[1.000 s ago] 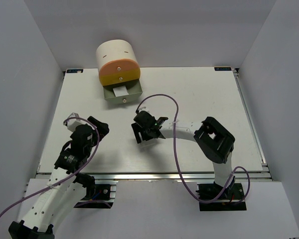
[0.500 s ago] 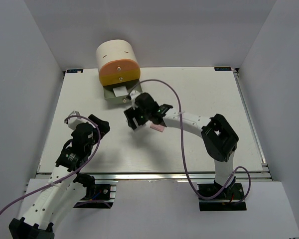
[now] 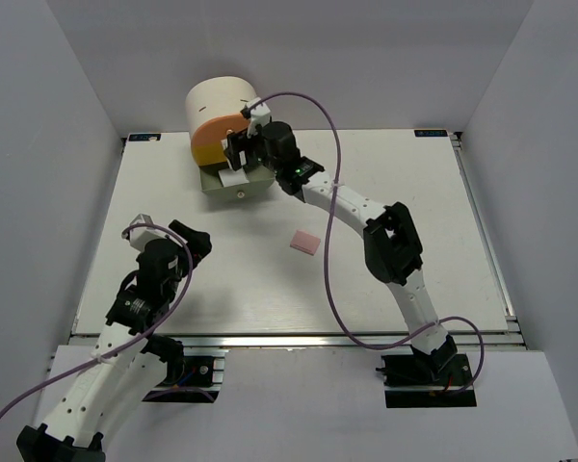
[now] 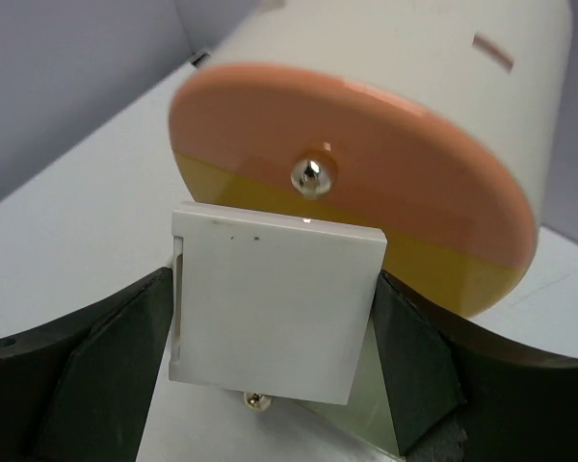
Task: Organize the makeup
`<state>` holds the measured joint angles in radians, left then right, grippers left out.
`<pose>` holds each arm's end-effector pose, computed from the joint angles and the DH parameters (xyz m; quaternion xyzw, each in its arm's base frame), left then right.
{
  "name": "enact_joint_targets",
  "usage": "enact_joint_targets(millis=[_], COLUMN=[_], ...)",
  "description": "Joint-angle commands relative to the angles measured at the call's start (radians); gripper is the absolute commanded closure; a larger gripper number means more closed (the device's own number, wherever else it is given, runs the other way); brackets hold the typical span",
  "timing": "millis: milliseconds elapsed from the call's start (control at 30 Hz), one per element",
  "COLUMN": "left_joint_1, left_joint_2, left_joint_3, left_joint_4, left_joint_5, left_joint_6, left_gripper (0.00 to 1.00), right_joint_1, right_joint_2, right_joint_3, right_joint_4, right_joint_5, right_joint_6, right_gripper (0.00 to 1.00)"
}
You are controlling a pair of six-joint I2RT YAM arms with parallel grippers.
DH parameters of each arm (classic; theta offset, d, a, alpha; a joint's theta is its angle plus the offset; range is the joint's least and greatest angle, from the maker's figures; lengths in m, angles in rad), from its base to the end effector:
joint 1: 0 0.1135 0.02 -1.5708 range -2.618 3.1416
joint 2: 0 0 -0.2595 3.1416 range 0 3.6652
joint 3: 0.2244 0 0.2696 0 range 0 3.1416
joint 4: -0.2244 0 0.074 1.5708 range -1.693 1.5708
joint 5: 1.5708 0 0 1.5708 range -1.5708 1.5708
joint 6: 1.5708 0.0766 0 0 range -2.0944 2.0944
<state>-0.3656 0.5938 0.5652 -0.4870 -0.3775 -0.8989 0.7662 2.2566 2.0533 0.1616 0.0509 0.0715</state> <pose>0.1929 -0.0436 0.2396 -0.3147 0.7938 -0.1615 0.4947 0.4381 0.4162 0.3137 -0.2290 0.6844 0.2647 0.6396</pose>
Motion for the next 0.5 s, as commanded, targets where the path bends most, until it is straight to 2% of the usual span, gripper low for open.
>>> enact_joint_targets(millis=[0,33,133,233,267,400,433,467], left_joint_1=[0.005,0.005,0.005,0.004,0.004,0.004,0.005,0.005], left_joint_2=[-0.029,-0.032,-0.045,-0.046,-0.046,-0.034,-0.031,-0.029], left_joint_3=[0.016,0.012,0.006,0.007,0.007,0.016,0.019,0.024], left_joint_4=[-0.015,-0.019,-0.028,-0.030,-0.028,-0.024,-0.024,-0.024], left_joint_5=[-0.017,-0.017,-0.017,-0.014,-0.011,0.000,0.003,0.005], left_joint_6=[0.005,0.000,-0.009,-0.012,-0.012,-0.005,0.000,0.000], left_gripper=[0.02,0.02,0.02,0.02,0.02,0.02,0.02,0.02], right_joint_1=[0.008,0.007,0.008,0.007,0.007,0.004,0.004,0.004], right_joint_2=[0.024,0.018,0.038,0.060,0.061,0.087,0.101,0.107], right_joint_3=[-0.005,-0.033,-0.067,-0.059,-0.064,-0.068,-0.064,-0.061], right_joint_4=[0.073,0.141,0.182,0.180,0.197,0.228,0.225,0.223], right_joint_5=[0.079,0.093,0.112,0.133,0.136,0.144,0.148,0.150], right_joint_6=[0.031,0.031,0.022,0.024,0.024,0.022,0.022,0.016], right_gripper=[0.97,0.95,0.88,0.76,0.68,0.59,0.53,0.40])
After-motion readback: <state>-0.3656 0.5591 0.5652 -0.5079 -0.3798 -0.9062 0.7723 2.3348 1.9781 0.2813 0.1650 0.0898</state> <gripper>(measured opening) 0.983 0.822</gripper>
